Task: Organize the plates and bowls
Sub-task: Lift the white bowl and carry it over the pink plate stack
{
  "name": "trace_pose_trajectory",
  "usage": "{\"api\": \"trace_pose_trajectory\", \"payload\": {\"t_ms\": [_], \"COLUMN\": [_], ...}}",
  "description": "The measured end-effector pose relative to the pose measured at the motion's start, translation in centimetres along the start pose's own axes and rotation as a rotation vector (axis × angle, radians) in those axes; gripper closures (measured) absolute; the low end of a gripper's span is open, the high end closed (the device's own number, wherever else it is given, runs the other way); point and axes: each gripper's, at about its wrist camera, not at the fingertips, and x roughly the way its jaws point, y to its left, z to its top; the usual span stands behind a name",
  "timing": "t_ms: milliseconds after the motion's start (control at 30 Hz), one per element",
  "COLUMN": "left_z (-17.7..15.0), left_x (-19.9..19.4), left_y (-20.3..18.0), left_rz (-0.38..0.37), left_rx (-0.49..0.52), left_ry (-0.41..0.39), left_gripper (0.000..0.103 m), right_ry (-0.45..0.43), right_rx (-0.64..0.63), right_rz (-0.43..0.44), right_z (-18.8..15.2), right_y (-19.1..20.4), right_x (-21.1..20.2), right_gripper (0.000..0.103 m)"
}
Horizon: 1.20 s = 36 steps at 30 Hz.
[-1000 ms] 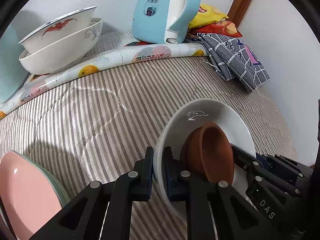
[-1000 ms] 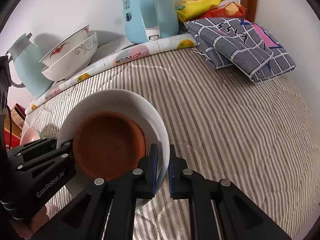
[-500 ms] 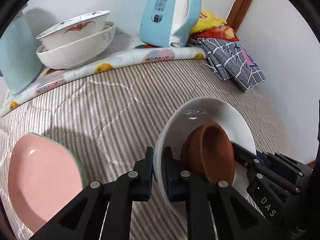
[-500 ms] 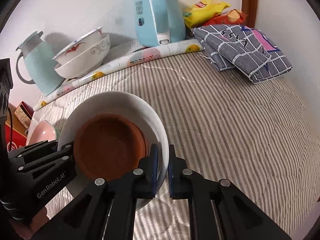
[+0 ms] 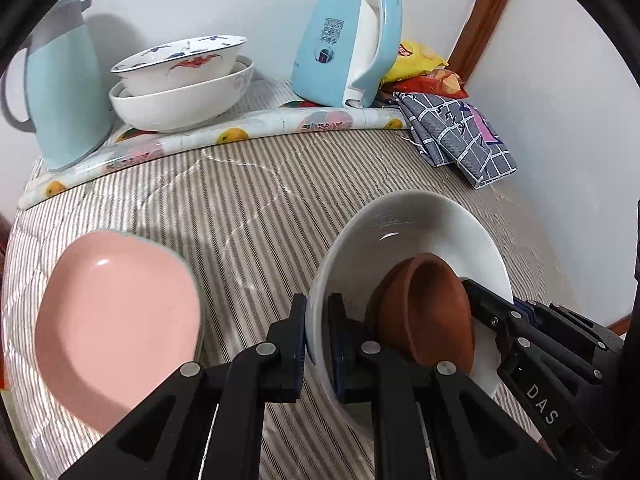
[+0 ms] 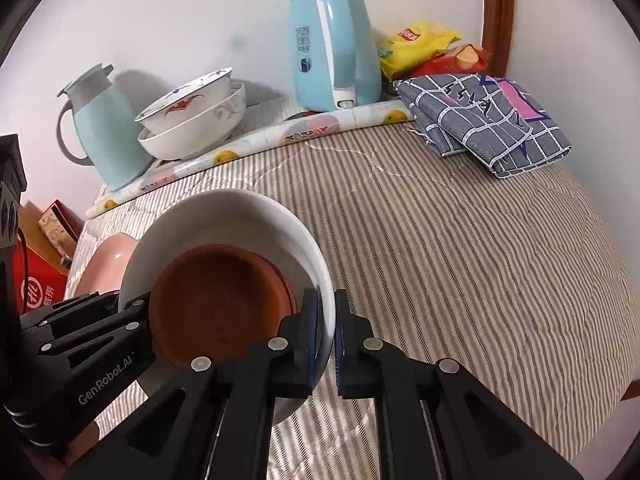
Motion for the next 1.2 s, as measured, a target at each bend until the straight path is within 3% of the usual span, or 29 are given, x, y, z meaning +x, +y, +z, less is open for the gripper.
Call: {"api": "trace_pose_trajectory", "payload": {"t_ms": [533, 1200], "left_z": [-1.4, -1.1], "left_x": [-3.2, -5.7], "left_y": [2.0, 6.9], "left_rz": [0.010, 0.059], "left_rx": [-0.017, -0.087], "left_ry": [-0.038, -0.080], "left_gripper": [0.092, 0.092], "right_ry": [-0.023, -0.036], "right_rx": [-0.022, -0.095], "right_rz": [0.026, 0.079], "right_z": [-1.4, -0.3], "right_y": [2.8, 8.0], "right_x": [-2.2, -2.0], "right_gripper": [0.096, 0.096]}}
